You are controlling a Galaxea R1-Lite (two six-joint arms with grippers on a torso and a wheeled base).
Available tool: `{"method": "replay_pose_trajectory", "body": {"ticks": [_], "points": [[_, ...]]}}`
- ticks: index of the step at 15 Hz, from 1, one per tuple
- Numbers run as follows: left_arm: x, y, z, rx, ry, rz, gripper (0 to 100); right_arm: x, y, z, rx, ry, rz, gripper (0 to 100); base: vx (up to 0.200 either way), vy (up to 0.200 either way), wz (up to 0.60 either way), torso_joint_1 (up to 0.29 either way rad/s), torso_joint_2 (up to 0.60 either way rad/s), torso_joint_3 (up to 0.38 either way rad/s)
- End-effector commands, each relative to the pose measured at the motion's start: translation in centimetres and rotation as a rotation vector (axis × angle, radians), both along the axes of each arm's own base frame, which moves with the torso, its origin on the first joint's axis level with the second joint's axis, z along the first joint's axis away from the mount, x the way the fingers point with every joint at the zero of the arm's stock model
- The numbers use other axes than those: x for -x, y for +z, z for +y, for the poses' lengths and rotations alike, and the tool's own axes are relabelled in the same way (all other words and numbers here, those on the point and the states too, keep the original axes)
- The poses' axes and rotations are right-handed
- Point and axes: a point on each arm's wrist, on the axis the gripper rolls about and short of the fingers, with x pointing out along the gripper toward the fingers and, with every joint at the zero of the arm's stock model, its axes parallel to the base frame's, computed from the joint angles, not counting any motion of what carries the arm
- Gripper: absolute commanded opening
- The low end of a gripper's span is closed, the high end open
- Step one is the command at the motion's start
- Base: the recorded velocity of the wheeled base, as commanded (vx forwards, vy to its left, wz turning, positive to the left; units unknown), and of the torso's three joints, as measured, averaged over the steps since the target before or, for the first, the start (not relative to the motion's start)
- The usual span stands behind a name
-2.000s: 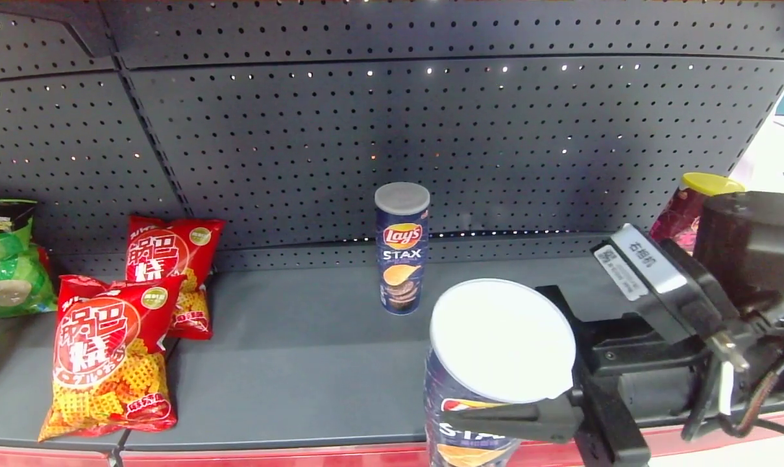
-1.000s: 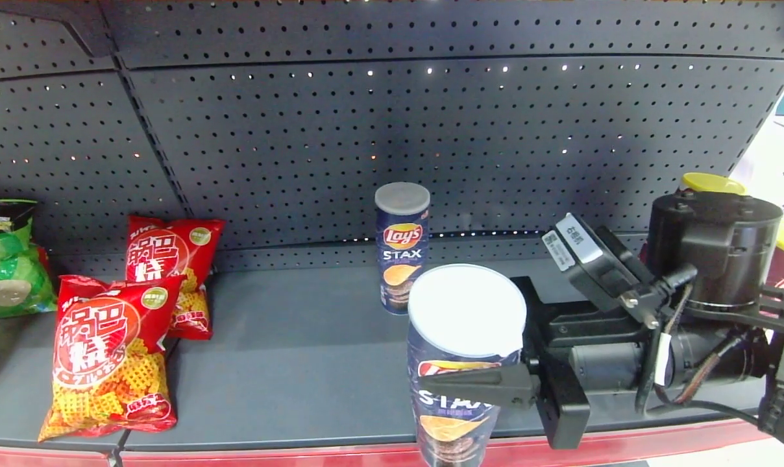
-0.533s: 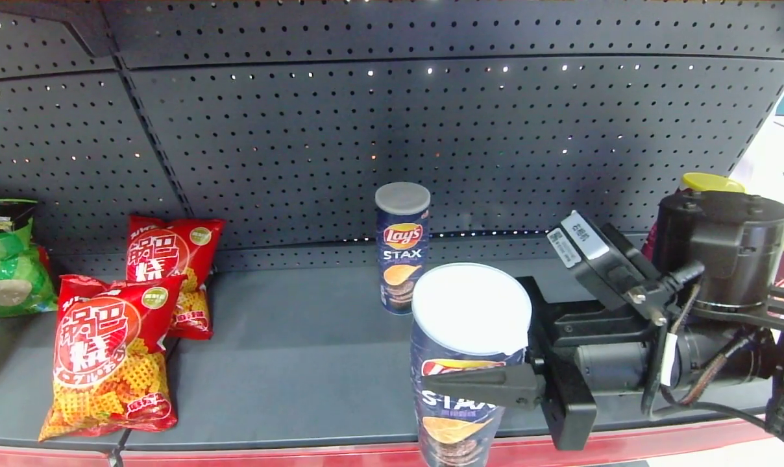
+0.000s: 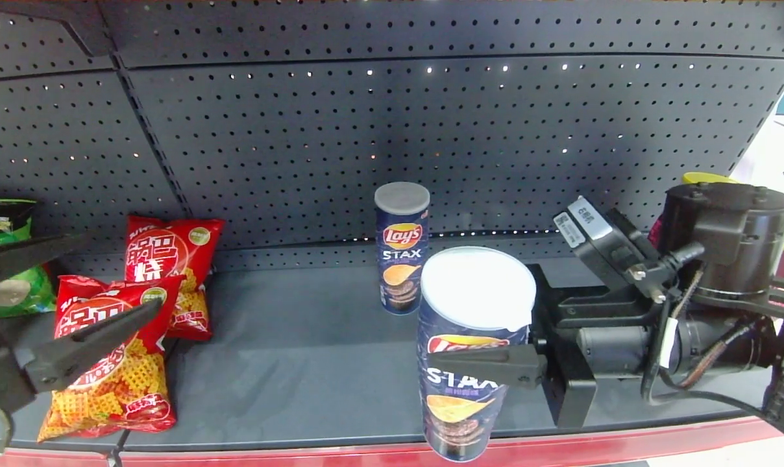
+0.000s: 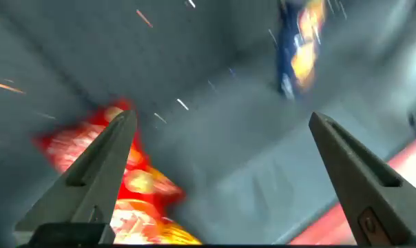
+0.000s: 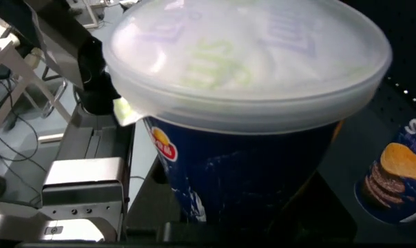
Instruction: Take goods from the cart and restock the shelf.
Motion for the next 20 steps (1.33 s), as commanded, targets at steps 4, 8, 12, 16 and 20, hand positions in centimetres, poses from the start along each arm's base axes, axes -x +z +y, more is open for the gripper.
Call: {"method": "replay_pose_trajectory", "body": {"ticks": [4,8,12,16,20], "points": [[-7.2,-3.6,-3.4,0.119,-0.212,0.215,100,-0.6,-0.3,-0.5,0.000,-0.029,0.012,0,0.000,0.000,0.00,0.000,0.00,0.000],[-12.6,-4.3,-6.7,0.125,-0.286,0.255,100,-1.2,-0.7,-0.2,0.008,-0.033,0.028,0,0.000,0.000,0.00,0.000,0.00,0.000],[-18.0,-5.4,-8.8,0.121,-0.326,0.281,100,-2.0,-0.7,0.0,0.005,-0.048,0.033,0,0.000,0.000,0.00,0.000,0.00,0.000],[-20.1,-8.0,-12.3,0.098,-0.416,0.342,100,-3.0,-0.7,0.1,-0.013,-0.066,0.036,0,0.000,0.000,0.00,0.000,0.00,0.000],[-22.8,-8.9,-15.3,0.096,-0.464,0.319,100,-3.5,-0.8,-0.4,-0.022,-0.093,0.048,0,0.000,0.000,0.00,0.000,0.00,0.000]]}}
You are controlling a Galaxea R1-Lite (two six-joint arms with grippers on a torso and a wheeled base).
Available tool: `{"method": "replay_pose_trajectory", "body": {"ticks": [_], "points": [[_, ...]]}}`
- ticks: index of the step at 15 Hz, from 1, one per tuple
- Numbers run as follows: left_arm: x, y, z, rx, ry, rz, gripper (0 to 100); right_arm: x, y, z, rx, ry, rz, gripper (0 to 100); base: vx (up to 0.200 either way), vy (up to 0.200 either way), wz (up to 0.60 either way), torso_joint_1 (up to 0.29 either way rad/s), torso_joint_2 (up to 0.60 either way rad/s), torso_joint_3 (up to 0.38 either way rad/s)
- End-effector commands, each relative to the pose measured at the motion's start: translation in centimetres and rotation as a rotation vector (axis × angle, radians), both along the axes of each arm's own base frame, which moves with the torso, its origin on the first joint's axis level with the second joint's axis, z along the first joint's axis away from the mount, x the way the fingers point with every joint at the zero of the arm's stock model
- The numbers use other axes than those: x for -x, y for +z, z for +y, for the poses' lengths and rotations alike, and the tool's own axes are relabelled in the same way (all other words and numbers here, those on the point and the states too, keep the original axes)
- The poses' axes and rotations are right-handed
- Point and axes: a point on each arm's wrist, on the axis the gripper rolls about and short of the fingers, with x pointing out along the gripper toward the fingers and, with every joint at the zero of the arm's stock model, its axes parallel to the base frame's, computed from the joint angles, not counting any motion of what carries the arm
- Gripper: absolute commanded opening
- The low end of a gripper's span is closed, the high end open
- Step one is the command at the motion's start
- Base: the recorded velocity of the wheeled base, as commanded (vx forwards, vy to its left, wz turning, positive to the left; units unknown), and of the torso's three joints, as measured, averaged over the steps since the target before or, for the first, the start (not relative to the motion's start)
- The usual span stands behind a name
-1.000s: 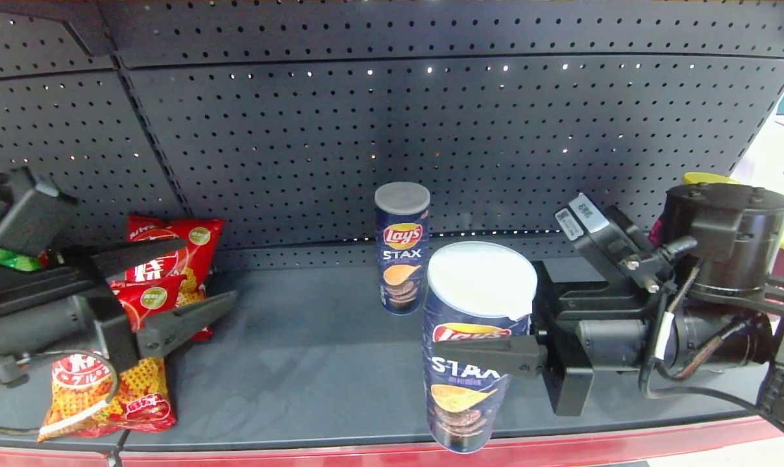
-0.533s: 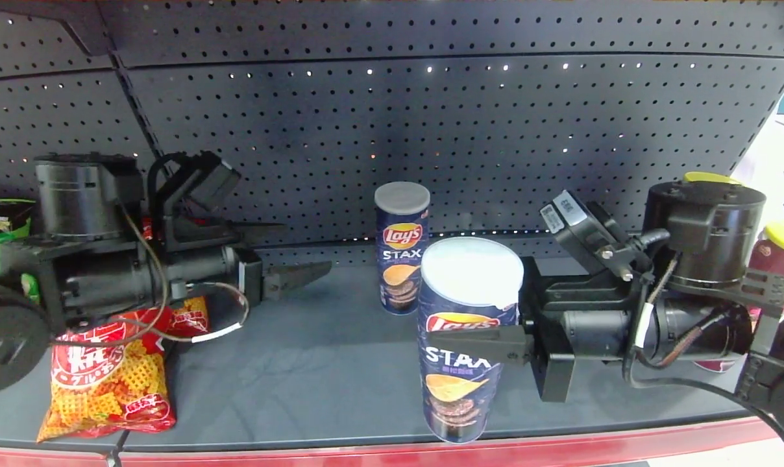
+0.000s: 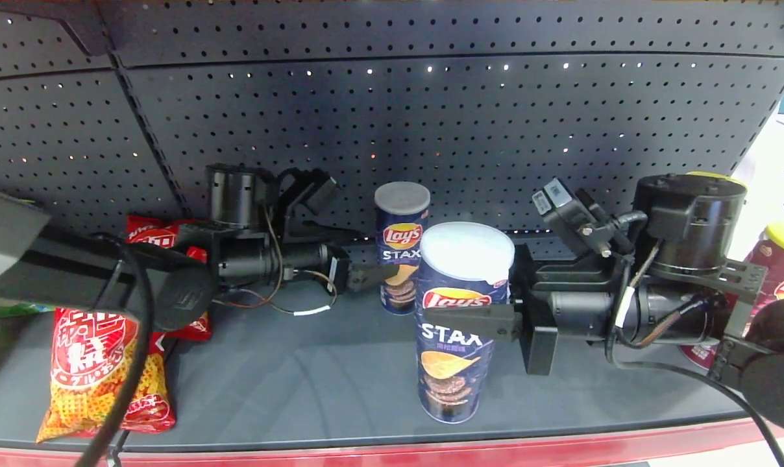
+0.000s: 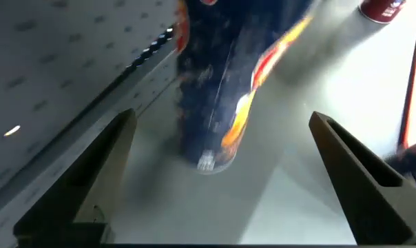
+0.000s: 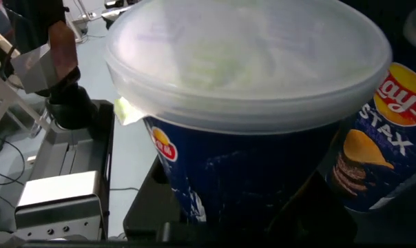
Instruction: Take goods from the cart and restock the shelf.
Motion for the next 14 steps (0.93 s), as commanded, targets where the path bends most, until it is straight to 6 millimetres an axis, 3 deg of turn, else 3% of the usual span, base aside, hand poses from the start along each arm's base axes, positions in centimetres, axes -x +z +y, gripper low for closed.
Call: {"method": "replay_pose_trajectory", "body": {"ticks": [1,14], "points": [[-1.4,-2.0,-1.2,-0.016,-0.013,0.034,100,-0.3,-0.2,-0.4,0.003,-0.018,0.005,0,0.000,0.000,0.00,0.000,0.00,0.000],[-4.0,-2.2,-2.6,0.010,-0.023,-0.009,100,-1.1,-0.8,-1.1,0.016,-0.047,0.024,0,0.000,0.000,0.00,0.000,0.00,0.000]]}}
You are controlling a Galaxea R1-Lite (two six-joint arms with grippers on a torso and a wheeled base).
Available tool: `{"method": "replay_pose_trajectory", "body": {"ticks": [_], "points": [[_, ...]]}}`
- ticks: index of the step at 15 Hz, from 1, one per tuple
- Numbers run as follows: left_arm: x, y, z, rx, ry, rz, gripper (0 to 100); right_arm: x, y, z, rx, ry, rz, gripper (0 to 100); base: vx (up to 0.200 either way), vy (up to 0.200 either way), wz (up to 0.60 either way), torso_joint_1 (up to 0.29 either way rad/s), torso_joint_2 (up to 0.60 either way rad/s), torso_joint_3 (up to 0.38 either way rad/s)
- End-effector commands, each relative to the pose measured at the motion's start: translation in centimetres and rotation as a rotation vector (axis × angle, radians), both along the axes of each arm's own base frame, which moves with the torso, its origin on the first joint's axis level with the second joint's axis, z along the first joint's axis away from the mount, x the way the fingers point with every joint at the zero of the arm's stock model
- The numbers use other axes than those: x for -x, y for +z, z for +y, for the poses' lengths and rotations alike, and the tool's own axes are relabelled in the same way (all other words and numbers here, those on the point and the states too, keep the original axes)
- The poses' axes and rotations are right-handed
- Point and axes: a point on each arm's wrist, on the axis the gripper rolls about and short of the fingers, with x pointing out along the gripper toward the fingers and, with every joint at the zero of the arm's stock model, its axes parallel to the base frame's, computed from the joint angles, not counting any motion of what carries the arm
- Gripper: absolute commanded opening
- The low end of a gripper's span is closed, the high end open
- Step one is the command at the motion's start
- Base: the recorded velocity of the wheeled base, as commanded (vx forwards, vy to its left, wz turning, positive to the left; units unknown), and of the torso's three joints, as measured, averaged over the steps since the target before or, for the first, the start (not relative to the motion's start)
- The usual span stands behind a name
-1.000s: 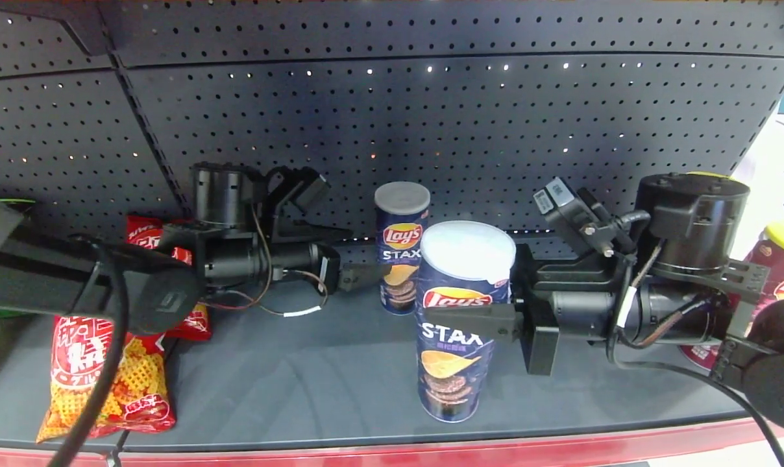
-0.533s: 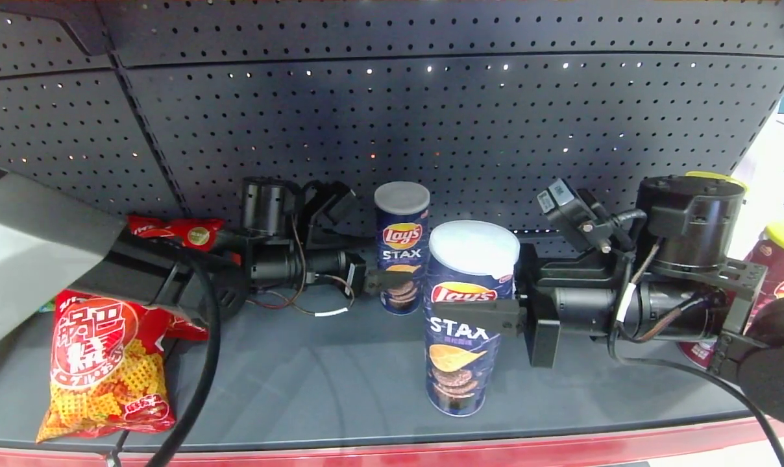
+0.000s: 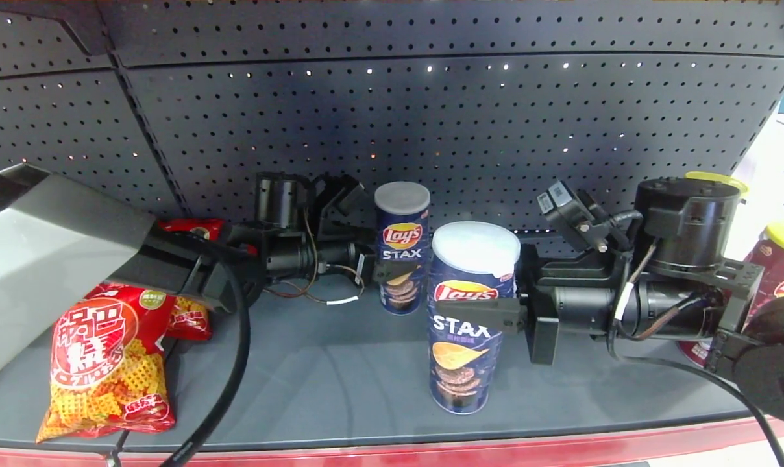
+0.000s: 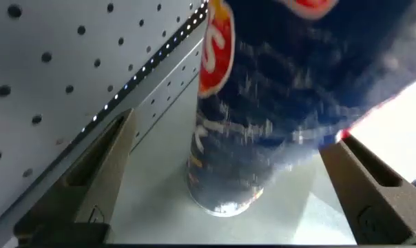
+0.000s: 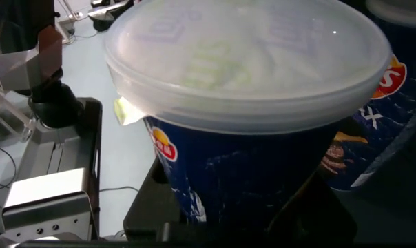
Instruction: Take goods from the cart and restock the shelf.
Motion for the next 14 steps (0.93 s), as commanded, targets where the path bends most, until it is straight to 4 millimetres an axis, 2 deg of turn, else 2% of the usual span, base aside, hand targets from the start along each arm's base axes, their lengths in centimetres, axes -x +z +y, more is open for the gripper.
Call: {"method": "replay_pose_trajectory", "body": {"ticks": [1,7,8,11,14], "points": [[-0.4,0.0,-0.4,0.005,-0.004,-0.010,100,-0.1,-0.2,0.1,0.004,0.000,0.005,0,0.000,0.000,0.00,0.000,0.00,0.000],[-1.1,-0.4,-2.0,0.013,-0.032,-0.018,100,-0.2,-0.5,-0.3,0.004,-0.012,0.008,0,0.000,0.000,0.00,0.000,0.00,0.000],[-1.2,-0.5,-2.2,0.015,-0.040,-0.018,0,-0.2,-0.5,-0.3,0.004,-0.012,0.008,0,0.000,0.000,0.00,0.000,0.00,0.000],[-0.9,0.0,-3.1,0.023,-0.059,-0.034,0,-0.4,-0.5,-0.4,0.004,-0.018,0.008,0,0.000,0.000,0.00,0.000,0.00,0.000],[0.8,1.8,-3.1,0.034,-0.078,-0.054,0,-0.5,-0.5,-0.3,0.003,-0.022,0.009,0,0.000,0.000,0.00,0.000,0.00,0.000]]}}
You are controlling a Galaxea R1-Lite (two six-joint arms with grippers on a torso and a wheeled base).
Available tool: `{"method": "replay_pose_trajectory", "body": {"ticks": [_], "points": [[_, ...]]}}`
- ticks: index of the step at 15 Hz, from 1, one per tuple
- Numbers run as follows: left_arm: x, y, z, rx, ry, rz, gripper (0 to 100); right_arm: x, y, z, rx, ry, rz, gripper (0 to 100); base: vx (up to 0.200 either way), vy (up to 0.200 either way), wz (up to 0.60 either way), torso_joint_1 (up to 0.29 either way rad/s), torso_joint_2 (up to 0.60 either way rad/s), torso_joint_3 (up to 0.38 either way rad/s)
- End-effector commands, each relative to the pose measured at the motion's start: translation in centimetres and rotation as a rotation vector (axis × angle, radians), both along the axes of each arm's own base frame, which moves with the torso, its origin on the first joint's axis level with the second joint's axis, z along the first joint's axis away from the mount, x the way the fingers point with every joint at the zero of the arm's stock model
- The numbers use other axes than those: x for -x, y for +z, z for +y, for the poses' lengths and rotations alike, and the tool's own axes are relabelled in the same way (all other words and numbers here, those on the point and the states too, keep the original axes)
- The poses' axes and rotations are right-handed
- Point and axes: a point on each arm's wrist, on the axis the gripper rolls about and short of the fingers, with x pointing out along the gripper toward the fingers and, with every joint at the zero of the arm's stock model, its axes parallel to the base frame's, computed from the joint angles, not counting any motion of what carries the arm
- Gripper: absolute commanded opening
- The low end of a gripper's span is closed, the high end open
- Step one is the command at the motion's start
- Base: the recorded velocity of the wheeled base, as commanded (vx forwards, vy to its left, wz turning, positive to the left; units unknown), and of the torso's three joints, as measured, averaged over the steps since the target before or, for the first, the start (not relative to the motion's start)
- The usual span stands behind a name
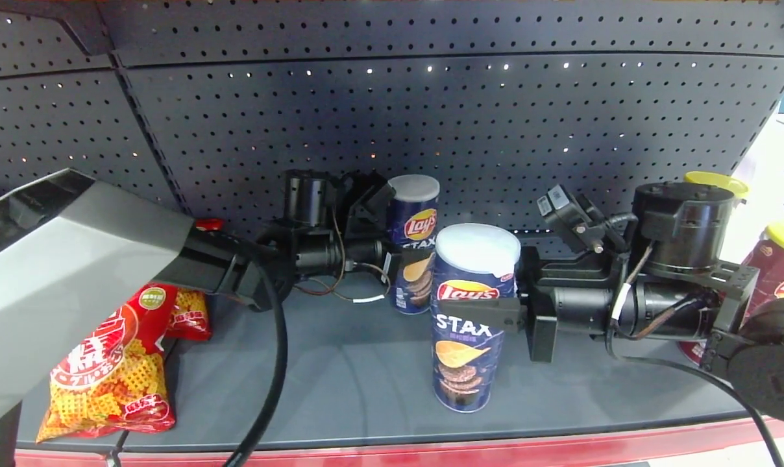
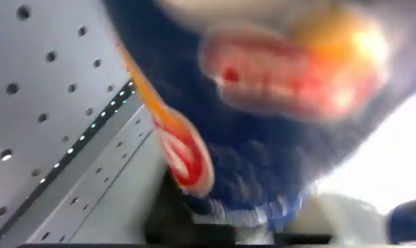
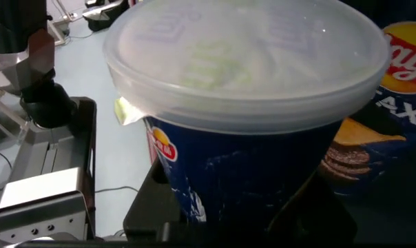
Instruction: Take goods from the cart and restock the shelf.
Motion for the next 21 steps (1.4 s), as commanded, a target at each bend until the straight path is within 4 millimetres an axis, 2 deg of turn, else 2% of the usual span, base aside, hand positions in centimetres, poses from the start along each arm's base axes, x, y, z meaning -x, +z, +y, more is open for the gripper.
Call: {"method": "replay_pose_trajectory", "body": {"ticks": [1,4,5,6,7,9,12,14,21], "points": [[2.2,2.1,0.7,0.013,-0.011,-0.021,0,-0.2,0.1,0.1,-0.003,-0.004,-0.003,0,0.000,0.000,0.00,0.000,0.00,0.000],[6.3,3.4,2.3,0.001,-0.028,-0.005,0,-1.2,0.2,-0.8,-0.010,-0.050,-0.016,0,0.000,0.000,0.00,0.000,0.00,0.000],[6.6,3.4,2.5,0.000,-0.028,-0.002,0,-1.3,0.3,-0.9,-0.011,-0.053,-0.018,0,0.000,0.000,0.00,0.000,0.00,0.000],[8.1,3.6,2.9,-0.006,-0.039,0.007,0,-1.8,0.2,-1.2,-0.010,-0.072,-0.014,0,0.000,0.000,0.00,0.000,0.00,0.000],[9.5,3.3,3.1,-0.016,-0.055,0.025,0,-2.8,0.5,-2.0,-0.015,-0.113,-0.026,0,0.000,0.000,0.00,0.000,0.00,0.000],[11.0,2.6,3.0,-0.034,-0.079,0.052,0,-4.2,0.6,-2.5,-0.022,-0.147,-0.031,0,0.000,0.000,0.00,0.000,0.00,0.000],[12.2,1.9,1.6,-0.050,-0.131,0.073,0,-5.8,0.2,-2.4,-0.021,-0.169,-0.026,0,0.000,0.000,0.00,0.000,0.00,0.000],[12.3,1.4,1.3,-0.061,-0.140,0.089,0,-6.8,0.3,-2.3,-0.026,-0.175,-0.037,0,0.000,0.000,0.00,0.000,0.00,0.000],[13.9,-0.2,2.5,-0.102,-0.139,0.144,0,-8.5,0.6,-1.1,-0.051,-0.168,-0.038,0,0.000,0.000,0.00,0.000,0.00,0.000]]}}
